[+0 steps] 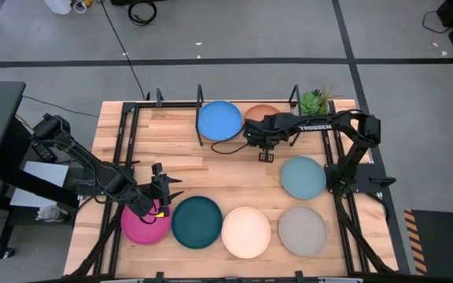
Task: Place and stack plates onto a shelf
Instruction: Put the brown plate on the shelf, then stack the light blue plate on top of the brown plate on the shelf
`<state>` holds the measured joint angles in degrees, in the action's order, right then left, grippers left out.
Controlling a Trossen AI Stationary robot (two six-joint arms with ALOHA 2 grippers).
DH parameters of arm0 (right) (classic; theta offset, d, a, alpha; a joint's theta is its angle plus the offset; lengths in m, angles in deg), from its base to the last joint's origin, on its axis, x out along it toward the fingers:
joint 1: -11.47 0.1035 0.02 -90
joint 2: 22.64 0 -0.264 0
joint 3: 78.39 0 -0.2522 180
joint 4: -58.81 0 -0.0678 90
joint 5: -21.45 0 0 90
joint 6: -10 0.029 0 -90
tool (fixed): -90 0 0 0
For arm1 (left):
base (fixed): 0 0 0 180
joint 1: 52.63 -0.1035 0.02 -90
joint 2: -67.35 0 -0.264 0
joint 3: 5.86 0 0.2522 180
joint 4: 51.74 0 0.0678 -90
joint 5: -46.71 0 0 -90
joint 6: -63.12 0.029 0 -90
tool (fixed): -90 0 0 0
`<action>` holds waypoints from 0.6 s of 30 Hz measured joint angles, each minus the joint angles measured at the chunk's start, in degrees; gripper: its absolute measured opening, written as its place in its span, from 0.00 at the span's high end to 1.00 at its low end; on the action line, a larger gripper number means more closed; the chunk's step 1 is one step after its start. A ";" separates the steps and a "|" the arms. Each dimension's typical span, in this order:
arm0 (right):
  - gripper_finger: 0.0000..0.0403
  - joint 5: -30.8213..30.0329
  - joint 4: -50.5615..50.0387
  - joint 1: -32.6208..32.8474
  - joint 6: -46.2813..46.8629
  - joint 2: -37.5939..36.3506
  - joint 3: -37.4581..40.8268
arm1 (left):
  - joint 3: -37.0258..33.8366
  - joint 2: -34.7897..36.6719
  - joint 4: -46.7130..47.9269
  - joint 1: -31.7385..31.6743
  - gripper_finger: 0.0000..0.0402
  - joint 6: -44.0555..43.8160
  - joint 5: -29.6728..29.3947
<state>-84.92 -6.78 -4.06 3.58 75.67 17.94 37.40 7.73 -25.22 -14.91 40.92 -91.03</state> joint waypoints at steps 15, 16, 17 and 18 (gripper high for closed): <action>0.86 2.18 -5.74 16.18 15.72 -1.09 -0.77 | 0.00 0.00 9.82 -5.89 0.55 -4.12 -3.53; 0.86 2.86 -6.30 17.09 18.54 -1.09 -0.38 | 0.00 0.00 9.84 -6.07 0.55 -4.16 -3.53; 0.86 3.74 -7.08 17.93 21.66 -1.09 -0.07 | 0.00 0.00 9.77 -6.12 0.55 -4.19 -3.53; 0.85 4.73 -7.85 18.66 24.79 -1.13 0.53 | 0.00 0.00 9.77 -6.13 0.55 -4.19 -3.53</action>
<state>-80.19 -14.63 14.60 28.38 74.54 18.47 37.40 7.73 -15.45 -21.04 36.73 -94.56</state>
